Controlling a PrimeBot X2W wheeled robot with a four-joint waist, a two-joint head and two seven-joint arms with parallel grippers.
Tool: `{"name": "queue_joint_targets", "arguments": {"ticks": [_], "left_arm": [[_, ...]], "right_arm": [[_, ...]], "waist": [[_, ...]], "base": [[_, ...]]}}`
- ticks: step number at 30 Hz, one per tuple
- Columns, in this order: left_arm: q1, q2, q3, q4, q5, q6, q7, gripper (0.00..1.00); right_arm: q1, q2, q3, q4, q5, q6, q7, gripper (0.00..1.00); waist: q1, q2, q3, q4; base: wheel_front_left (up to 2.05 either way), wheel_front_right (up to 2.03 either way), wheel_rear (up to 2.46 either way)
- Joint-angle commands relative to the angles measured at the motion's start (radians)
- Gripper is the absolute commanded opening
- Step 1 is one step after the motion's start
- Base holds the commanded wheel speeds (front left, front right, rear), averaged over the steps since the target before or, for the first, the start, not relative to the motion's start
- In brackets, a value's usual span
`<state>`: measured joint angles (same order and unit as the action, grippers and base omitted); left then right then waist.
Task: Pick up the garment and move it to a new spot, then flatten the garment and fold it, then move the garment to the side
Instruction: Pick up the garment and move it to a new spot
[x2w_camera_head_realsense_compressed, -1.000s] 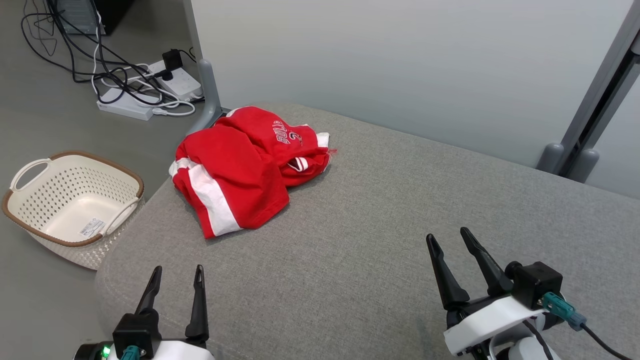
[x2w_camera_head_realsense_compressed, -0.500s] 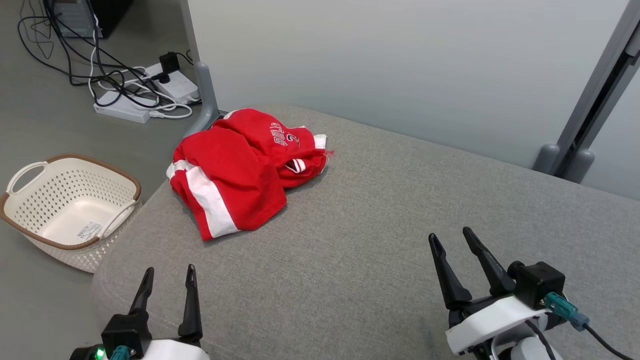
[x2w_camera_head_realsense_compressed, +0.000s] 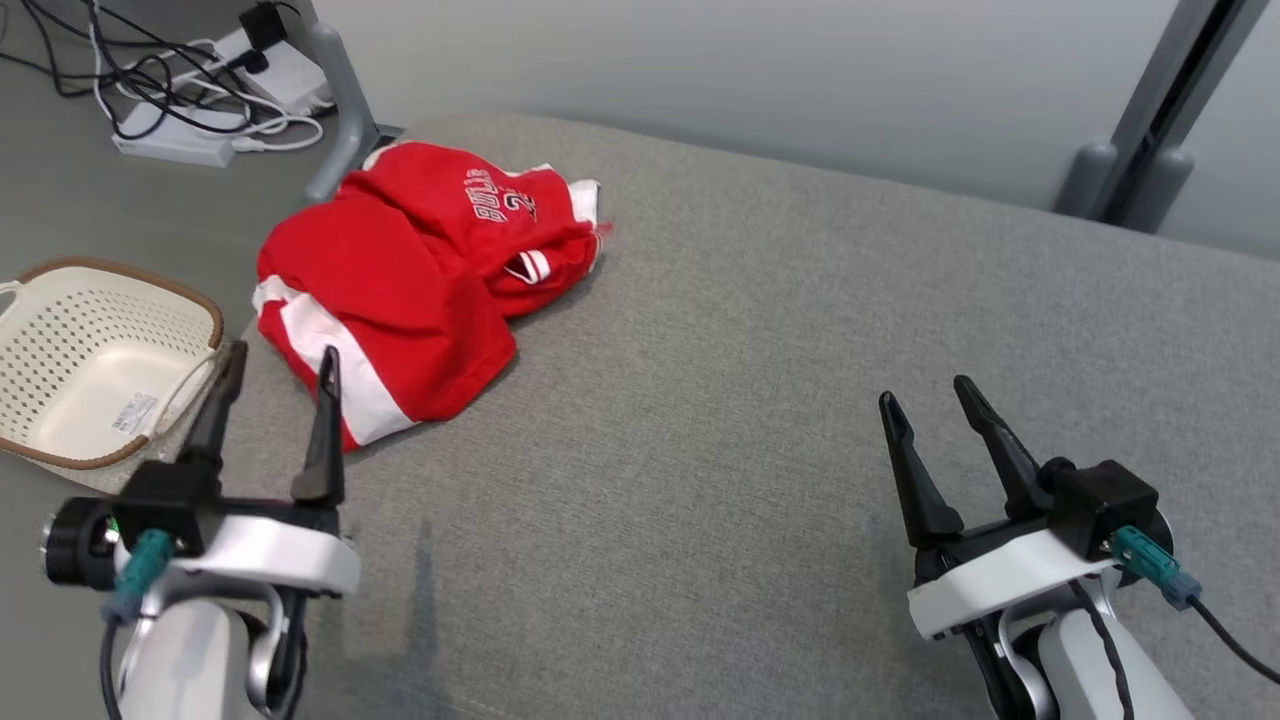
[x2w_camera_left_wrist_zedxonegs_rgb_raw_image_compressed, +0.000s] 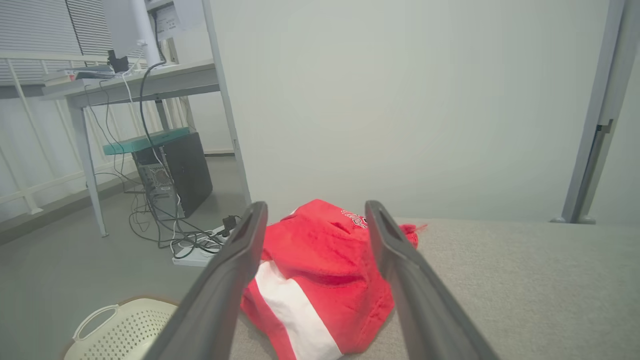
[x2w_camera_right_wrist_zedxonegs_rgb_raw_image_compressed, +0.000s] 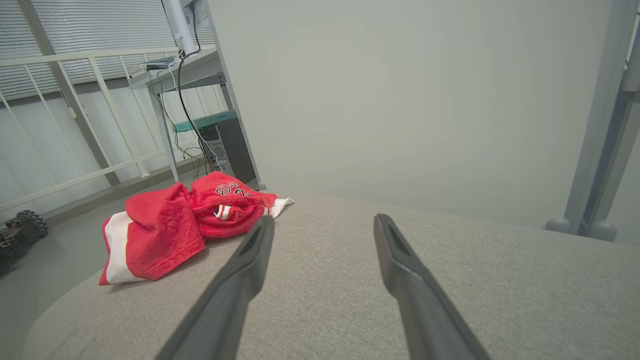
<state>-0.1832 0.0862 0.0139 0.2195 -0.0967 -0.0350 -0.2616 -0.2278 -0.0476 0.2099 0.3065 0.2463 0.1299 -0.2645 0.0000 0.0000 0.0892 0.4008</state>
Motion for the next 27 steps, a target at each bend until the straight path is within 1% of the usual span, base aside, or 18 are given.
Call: {"name": "queue_joint_targets", "arguments": {"ticks": [1, 5, 8, 11, 13, 15, 17, 18, 22, 25, 27], "left_arm": [[-0.066, 0.033, 0.018, 0.045, -0.003, -0.017, -0.002, 1.00], [-0.223, 0.082, 0.055, 0.206, -0.057, -0.049, 0.012, 1.00], [-0.336, 0.120, 0.073, 0.327, -0.117, -0.071, 0.103, 1.00], [-0.456, 0.181, 0.062, 0.419, -0.142, -0.086, 0.198, 1.00], [-0.516, 0.203, 0.059, 0.477, -0.173, -0.090, 0.266, 1.00], [-0.579, 0.212, 0.069, 0.534, -0.227, -0.095, 0.344, 1.00], [-0.637, 0.253, 0.070, 0.579, -0.245, -0.095, 0.398, 1.00], [-0.637, 0.253, 0.070, 0.579, -0.245, -0.095, 0.398, 1.00], [-0.719, 0.271, 0.074, 0.670, -0.299, -0.097, 0.490, 1.00], [-0.769, 0.312, 0.065, 0.722, -0.302, -0.096, 0.537, 1.00], [-0.792, 0.321, 0.055, 0.756, -0.303, -0.096, 0.564, 1.00]], "right_arm": [[-0.027, -0.009, -0.003, -0.002, -0.012, 0.001, -0.002, 1.00], [-0.068, -0.020, 0.013, -0.012, -0.028, 0.001, -0.002, 1.00], [-0.097, -0.030, 0.029, -0.020, -0.029, 0.001, -0.002, 1.00], [-0.124, -0.030, 0.028, -0.030, -0.018, 0.001, -0.002, 1.00], [-0.141, -0.029, 0.032, -0.039, -0.017, 0.001, -0.002, 1.00], [-0.153, -0.030, 0.036, -0.045, -0.015, 0.001, -0.002, 1.00], [-0.163, -0.029, 0.042, -0.050, -0.010, 0.001, -0.002, 1.00], [-0.163, -0.029, 0.042, -0.050, -0.010, 0.001, -0.002, 1.00], [-0.173, -0.023, 0.058, -0.051, -0.006, 0.001, -0.002, 1.00], [-0.176, -0.021, 0.069, -0.051, -0.003, 0.001, -0.002, 1.00], [-0.178, -0.018, 0.073, -0.052, -0.004, 0.001, -0.002, 1.00]], "waist": [[0.0000, 0.0000, 0.079, -0.050], [0.0000, 0.0000, 0.150, -0.091], [0.0000, 0.0000, 0.201, -0.123], [0.0000, 0.0000, 0.247, -0.153], [0.0000, 0.0000, 0.277, -0.172], [0.0000, 0.0000, 0.299, -0.187], [0.0000, 0.0000, 0.319, -0.205], [0.0000, 0.0000, 0.319, -0.205], [0.0000, 0.0000, 0.347, -0.228], [0.0000, 0.0000, 0.363, -0.242], [0.0000, 0.0000, 0.372, -0.247]], "base": [[0.00, 0.00, 0.00], [0.00, 0.00, 0.00], [0.00, 0.00, 0.00], [0.00, 0.00, 0.00], [0.00, 0.00, 0.00], [0.00, 0.00, 0.00], [0.00, 0.00, 0.00], [0.00, 0.00, 0.00], [0.00, 0.00, 0.00], [0.00, 0.00, 0.00], [0.00, 0.00, 0.00]]}}
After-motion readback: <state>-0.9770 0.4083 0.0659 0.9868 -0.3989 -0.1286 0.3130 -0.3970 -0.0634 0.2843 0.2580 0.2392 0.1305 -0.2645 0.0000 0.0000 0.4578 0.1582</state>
